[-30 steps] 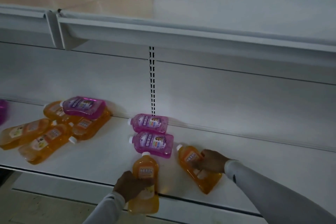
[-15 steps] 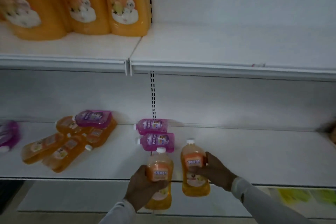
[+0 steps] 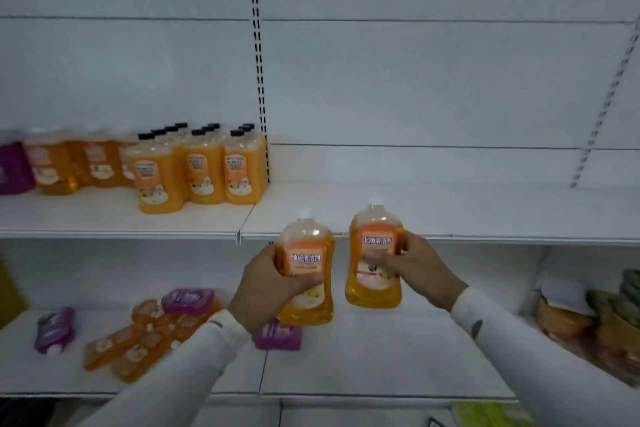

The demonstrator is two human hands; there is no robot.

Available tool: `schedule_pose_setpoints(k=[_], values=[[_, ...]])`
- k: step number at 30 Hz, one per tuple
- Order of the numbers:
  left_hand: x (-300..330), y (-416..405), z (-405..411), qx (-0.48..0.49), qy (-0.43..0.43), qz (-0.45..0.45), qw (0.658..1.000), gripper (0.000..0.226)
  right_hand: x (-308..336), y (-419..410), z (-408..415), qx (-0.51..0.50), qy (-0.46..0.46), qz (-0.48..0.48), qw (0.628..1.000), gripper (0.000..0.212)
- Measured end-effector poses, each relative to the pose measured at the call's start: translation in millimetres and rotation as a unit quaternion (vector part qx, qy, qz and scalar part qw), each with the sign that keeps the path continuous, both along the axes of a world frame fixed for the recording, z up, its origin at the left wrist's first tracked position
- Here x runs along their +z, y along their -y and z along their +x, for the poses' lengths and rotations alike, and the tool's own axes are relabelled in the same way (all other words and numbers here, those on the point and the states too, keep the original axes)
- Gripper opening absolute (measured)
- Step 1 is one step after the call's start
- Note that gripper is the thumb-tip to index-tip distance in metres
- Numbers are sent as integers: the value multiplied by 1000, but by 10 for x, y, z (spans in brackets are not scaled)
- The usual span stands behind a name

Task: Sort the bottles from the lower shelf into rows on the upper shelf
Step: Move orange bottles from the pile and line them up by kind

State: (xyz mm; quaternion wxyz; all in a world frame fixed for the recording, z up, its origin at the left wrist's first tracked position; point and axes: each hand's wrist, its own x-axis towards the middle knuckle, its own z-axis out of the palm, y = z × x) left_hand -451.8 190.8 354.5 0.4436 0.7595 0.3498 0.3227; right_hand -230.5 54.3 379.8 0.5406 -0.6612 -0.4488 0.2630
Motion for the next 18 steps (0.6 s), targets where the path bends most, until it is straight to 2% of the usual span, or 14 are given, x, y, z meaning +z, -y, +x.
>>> schedule_pose_setpoints(k=[5,9,18], values=[[663,224,20,13,40,55,998,65,720,206,30,-2,53,66,996,45],[954,280,-142,24,61,82,994,66,1028,193,-99,19,83,90,992,47],[1146,-263,-1200,100,76,100,987,75,1234,-716,-955,116,101,115,981,56]])
